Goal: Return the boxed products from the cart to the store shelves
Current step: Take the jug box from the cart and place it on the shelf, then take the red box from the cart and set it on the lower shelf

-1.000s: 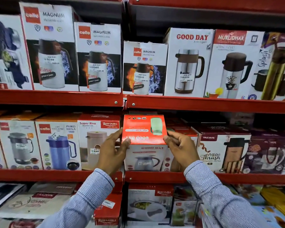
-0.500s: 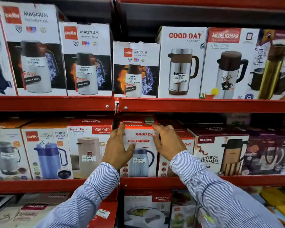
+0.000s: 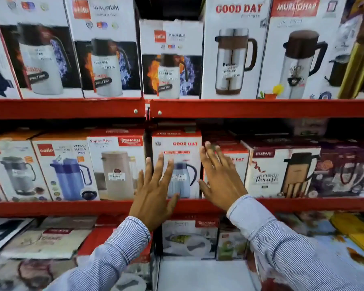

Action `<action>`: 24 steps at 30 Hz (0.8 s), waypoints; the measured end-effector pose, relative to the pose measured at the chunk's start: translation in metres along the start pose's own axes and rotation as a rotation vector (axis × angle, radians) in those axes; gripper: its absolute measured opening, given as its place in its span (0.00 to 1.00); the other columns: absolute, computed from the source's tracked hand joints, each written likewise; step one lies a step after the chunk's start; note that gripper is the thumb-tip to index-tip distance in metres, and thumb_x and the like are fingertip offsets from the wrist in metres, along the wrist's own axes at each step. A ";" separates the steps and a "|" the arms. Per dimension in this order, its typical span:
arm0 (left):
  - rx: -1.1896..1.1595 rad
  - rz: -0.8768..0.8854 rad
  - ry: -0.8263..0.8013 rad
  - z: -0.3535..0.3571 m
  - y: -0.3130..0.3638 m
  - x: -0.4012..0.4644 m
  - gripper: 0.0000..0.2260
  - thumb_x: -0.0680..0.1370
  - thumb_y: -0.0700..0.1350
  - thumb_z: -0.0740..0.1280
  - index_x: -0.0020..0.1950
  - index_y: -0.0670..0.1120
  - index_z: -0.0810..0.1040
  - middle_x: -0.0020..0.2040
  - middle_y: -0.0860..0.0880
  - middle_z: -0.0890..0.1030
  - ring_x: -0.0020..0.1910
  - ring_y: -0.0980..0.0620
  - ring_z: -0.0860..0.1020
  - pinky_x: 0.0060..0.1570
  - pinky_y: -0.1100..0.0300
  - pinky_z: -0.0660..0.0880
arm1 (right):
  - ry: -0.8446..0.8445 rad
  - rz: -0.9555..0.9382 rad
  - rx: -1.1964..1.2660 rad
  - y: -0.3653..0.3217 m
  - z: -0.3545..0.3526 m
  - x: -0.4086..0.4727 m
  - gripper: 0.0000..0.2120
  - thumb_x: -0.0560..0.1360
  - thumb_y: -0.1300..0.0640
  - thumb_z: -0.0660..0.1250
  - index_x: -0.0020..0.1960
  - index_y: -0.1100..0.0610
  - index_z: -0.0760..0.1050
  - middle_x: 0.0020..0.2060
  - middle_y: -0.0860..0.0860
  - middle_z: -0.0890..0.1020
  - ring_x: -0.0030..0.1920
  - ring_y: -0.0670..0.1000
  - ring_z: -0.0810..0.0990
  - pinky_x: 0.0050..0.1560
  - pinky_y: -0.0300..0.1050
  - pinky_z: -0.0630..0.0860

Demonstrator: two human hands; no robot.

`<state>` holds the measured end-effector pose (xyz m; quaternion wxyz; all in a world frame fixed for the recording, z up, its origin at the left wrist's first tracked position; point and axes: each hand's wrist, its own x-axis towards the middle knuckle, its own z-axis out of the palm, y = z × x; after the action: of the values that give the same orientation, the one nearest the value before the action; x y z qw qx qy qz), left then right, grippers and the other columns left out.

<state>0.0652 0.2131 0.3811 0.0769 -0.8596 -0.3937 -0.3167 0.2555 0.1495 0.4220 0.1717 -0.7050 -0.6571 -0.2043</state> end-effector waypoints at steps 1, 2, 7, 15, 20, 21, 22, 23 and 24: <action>0.032 0.012 -0.008 0.004 0.002 -0.012 0.38 0.75 0.59 0.61 0.79 0.52 0.44 0.80 0.46 0.40 0.79 0.38 0.43 0.75 0.37 0.52 | 0.016 -0.003 0.024 0.000 0.007 -0.016 0.40 0.75 0.46 0.61 0.78 0.55 0.43 0.79 0.55 0.47 0.78 0.59 0.49 0.76 0.60 0.55; 0.057 0.020 -0.022 0.009 0.005 -0.025 0.38 0.75 0.59 0.61 0.79 0.51 0.46 0.80 0.46 0.41 0.79 0.36 0.44 0.75 0.35 0.51 | 0.023 0.000 0.037 0.000 0.014 -0.035 0.40 0.75 0.46 0.61 0.78 0.55 0.44 0.79 0.55 0.48 0.78 0.59 0.49 0.76 0.60 0.54; 0.112 0.037 -0.165 0.050 0.016 -0.096 0.38 0.72 0.59 0.61 0.79 0.49 0.53 0.81 0.41 0.50 0.78 0.33 0.47 0.71 0.29 0.51 | -0.070 0.057 0.065 0.006 0.061 -0.121 0.41 0.73 0.46 0.61 0.78 0.55 0.44 0.79 0.55 0.46 0.79 0.59 0.47 0.76 0.61 0.50; -0.079 -0.101 -0.581 0.145 0.036 -0.244 0.40 0.73 0.59 0.62 0.79 0.49 0.48 0.80 0.42 0.46 0.78 0.34 0.45 0.73 0.34 0.48 | -0.449 0.233 0.129 0.027 0.167 -0.262 0.39 0.71 0.45 0.60 0.77 0.58 0.51 0.78 0.58 0.53 0.78 0.61 0.53 0.74 0.64 0.58; -0.275 -0.340 -0.868 0.209 0.038 -0.322 0.41 0.71 0.65 0.53 0.79 0.45 0.49 0.80 0.42 0.55 0.77 0.40 0.59 0.72 0.43 0.64 | -0.785 0.521 0.340 0.031 0.235 -0.340 0.40 0.71 0.42 0.55 0.76 0.62 0.53 0.76 0.61 0.59 0.76 0.61 0.59 0.74 0.55 0.60; -0.317 -0.396 -0.911 0.224 0.038 -0.333 0.43 0.71 0.69 0.51 0.79 0.44 0.53 0.78 0.42 0.60 0.75 0.40 0.63 0.71 0.45 0.65 | -0.848 0.620 0.412 0.029 0.242 -0.349 0.37 0.73 0.44 0.59 0.76 0.62 0.55 0.75 0.61 0.63 0.75 0.61 0.63 0.73 0.53 0.63; -0.353 -0.476 -0.946 0.235 0.039 -0.343 0.44 0.70 0.72 0.52 0.77 0.45 0.58 0.75 0.43 0.66 0.72 0.41 0.67 0.70 0.46 0.67 | -0.901 0.711 0.489 0.027 0.252 -0.360 0.35 0.75 0.47 0.63 0.75 0.61 0.56 0.73 0.60 0.66 0.73 0.60 0.66 0.70 0.51 0.66; -0.397 -0.580 -0.986 0.243 0.040 -0.349 0.43 0.69 0.72 0.57 0.76 0.46 0.62 0.71 0.44 0.71 0.69 0.41 0.71 0.67 0.47 0.70 | -0.958 0.793 0.540 0.025 0.260 -0.367 0.34 0.76 0.48 0.64 0.76 0.60 0.56 0.72 0.58 0.68 0.71 0.60 0.69 0.67 0.50 0.68; -0.449 -0.709 -1.023 0.251 0.041 -0.354 0.40 0.69 0.67 0.65 0.74 0.47 0.64 0.68 0.44 0.74 0.66 0.41 0.73 0.65 0.47 0.72 | -1.018 0.857 0.576 0.024 0.270 -0.375 0.32 0.77 0.48 0.63 0.76 0.58 0.57 0.70 0.56 0.70 0.69 0.60 0.71 0.64 0.49 0.70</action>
<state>0.0431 0.0585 -0.0259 -0.4096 -0.7152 -0.5640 0.0510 0.2765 -0.0355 -0.0013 0.0884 -0.8351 -0.3494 0.4155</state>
